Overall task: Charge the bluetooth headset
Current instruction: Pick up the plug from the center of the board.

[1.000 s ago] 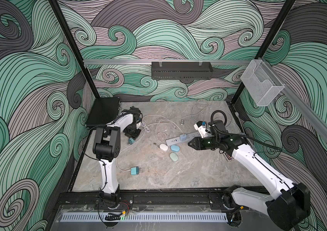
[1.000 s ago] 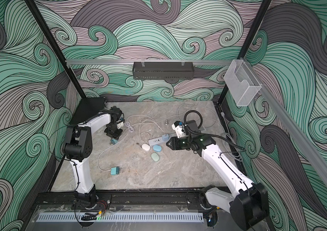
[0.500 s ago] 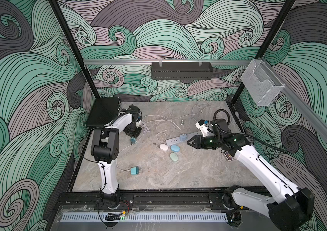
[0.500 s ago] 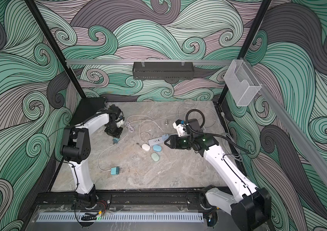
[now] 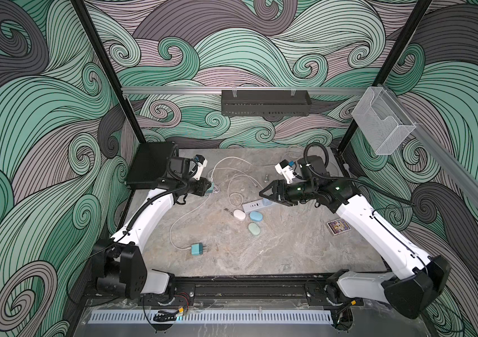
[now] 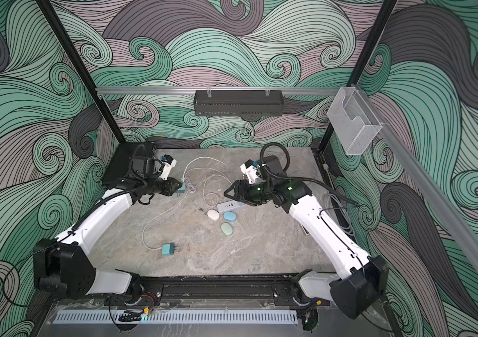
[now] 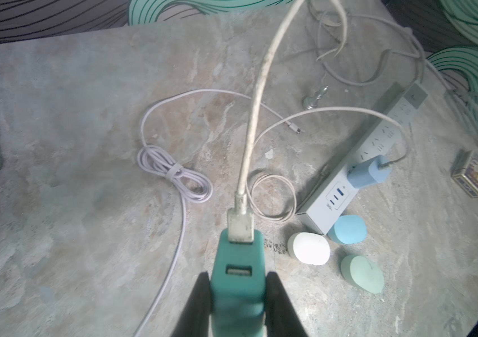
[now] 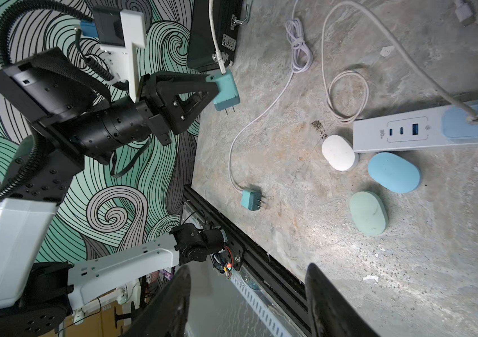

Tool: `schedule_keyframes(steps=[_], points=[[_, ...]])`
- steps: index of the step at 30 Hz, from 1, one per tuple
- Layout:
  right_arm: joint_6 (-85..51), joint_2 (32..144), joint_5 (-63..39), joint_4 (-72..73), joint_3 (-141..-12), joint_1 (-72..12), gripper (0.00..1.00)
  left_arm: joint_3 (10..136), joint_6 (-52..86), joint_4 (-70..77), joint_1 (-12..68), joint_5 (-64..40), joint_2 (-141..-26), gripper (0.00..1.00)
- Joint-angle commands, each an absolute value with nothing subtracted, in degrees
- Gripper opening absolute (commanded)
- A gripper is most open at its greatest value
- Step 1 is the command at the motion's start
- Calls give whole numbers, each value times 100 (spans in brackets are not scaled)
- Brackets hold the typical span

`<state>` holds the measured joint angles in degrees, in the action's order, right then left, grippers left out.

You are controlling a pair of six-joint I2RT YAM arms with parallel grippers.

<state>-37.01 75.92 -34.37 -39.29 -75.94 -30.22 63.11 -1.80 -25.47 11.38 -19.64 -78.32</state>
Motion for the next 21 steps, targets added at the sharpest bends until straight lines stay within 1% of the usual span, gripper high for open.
schedule_keyframes(steps=[1, 5, 9, 11, 17, 21], points=[[-3928, 7813, -3147, -4070, -7873, -3164, 61, 6199, -123, -1631, 1235, -2510, -7478, 2], [-3911, 8146, -2999, -4070, -8188, -3332, 60, 5931, -123, -1233, 1331, -2705, -7248, 1], [-3917, 8429, -2859, -4083, -8414, -3461, 56, 5801, -164, -993, 1474, -2821, -7085, 0], [-3894, 8551, -2822, -4087, -8494, -3525, 56, 5786, -175, -961, 1529, -2837, -7050, 0], [-3867, 8921, -2971, -4152, -8865, -3626, 60, 5736, -354, -892, 1766, -2878, -6958, 0], [-3814, 9103, -3037, -4232, -9117, -3685, 60, 5678, -511, -788, 1905, -2944, -6941, 0]])
